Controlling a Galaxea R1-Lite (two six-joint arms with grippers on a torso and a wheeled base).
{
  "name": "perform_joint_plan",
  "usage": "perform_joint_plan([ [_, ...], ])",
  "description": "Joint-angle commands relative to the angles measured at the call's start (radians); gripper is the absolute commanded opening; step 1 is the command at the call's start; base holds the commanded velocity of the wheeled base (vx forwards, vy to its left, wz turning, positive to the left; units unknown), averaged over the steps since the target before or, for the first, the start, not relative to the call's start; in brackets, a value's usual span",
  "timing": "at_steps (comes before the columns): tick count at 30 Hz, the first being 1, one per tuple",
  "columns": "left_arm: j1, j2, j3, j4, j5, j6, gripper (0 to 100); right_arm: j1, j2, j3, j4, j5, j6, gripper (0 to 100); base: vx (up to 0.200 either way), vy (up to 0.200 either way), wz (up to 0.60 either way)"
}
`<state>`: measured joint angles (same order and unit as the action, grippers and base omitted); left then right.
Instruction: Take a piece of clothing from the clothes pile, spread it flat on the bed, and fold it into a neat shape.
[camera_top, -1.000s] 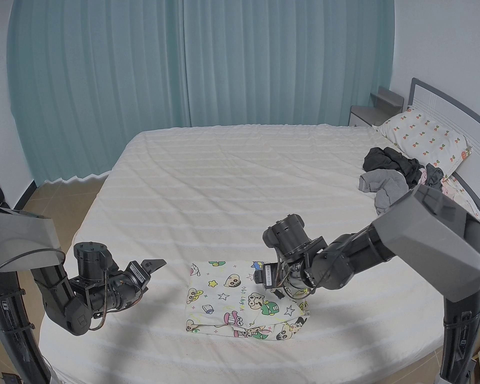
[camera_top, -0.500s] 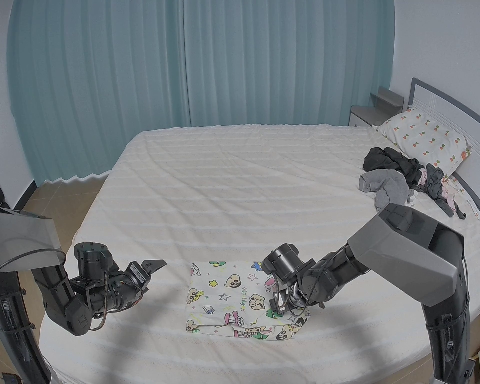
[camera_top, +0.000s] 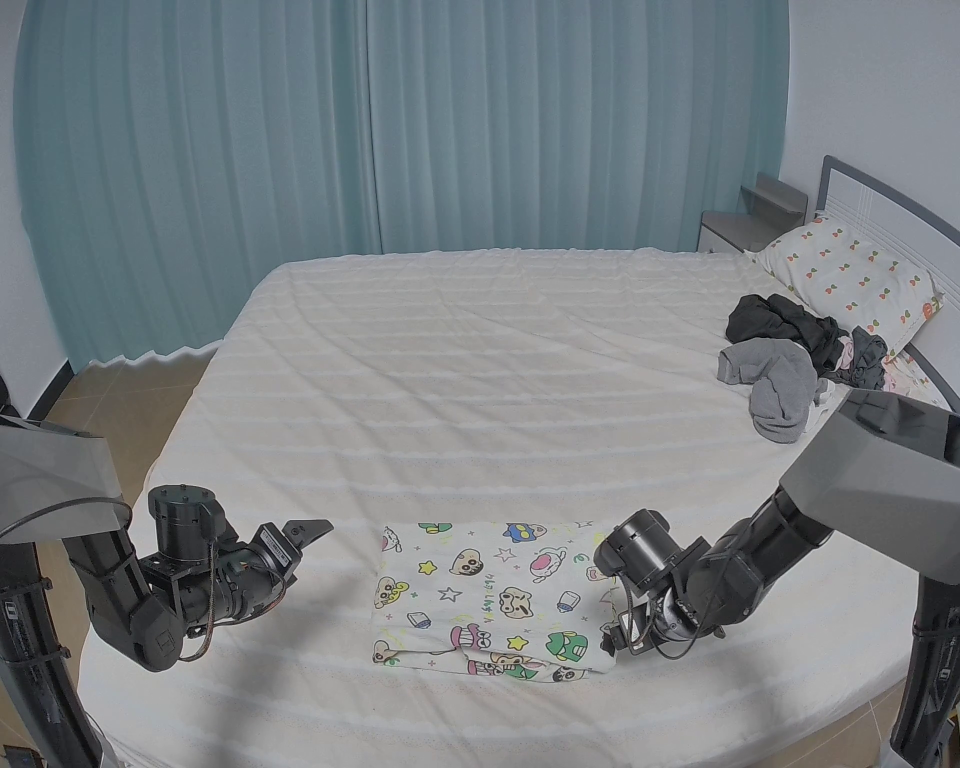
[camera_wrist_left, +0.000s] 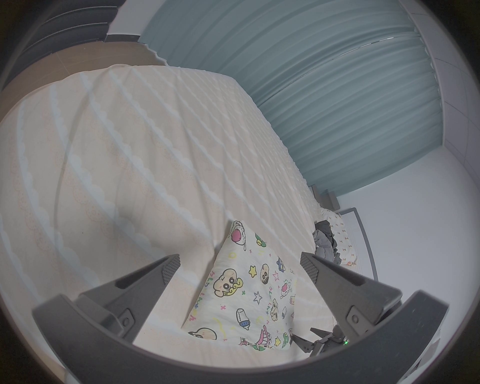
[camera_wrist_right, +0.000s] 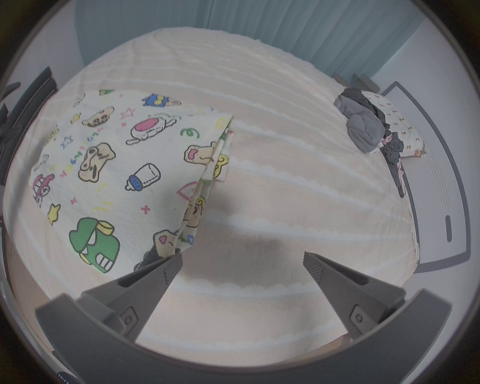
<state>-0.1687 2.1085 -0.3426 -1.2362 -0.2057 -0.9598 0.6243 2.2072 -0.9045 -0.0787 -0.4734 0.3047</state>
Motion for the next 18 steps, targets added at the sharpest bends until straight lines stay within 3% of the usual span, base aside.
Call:
perform_joint_plan([
  [1,0.000,0.001,-0.001,0.000,0.000,0.000,100,-0.023,-0.090,0.036,-0.073,0.021,0.004,100,0.000,0.000,0.00],
  [2,0.000,-0.001,0.000,0.000,0.000,0.000,100,-0.029,-0.090,0.030,-0.090,0.032,0.004,100,0.000,0.000,0.00],
  [5,-0.002,0.001,0.000,0.000,0.000,-0.002,100,-0.064,-0.066,-0.025,-0.184,0.162,0.014,100,0.000,0.000,0.00],
  [6,-0.002,-0.001,0.002,0.000,-0.001,-0.002,100,-0.086,-0.032,-0.053,-0.214,0.257,0.053,100,0.000,0.000,0.00],
  [9,-0.002,0.001,0.002,0.000,-0.001,-0.002,100,-0.113,0.029,-0.120,-0.234,0.369,0.148,100,0.000,0.000,0.00],
  [14,0.000,0.001,0.002,0.000,-0.024,-0.004,100,-0.172,0.160,-0.251,-0.231,0.470,0.217,100,0.000,0.000,0.00],
  [18,0.000,0.001,0.014,0.000,-0.057,-0.002,100,-0.187,0.255,-0.338,-0.227,0.473,0.220,100,0.000,0.000,0.00],
])
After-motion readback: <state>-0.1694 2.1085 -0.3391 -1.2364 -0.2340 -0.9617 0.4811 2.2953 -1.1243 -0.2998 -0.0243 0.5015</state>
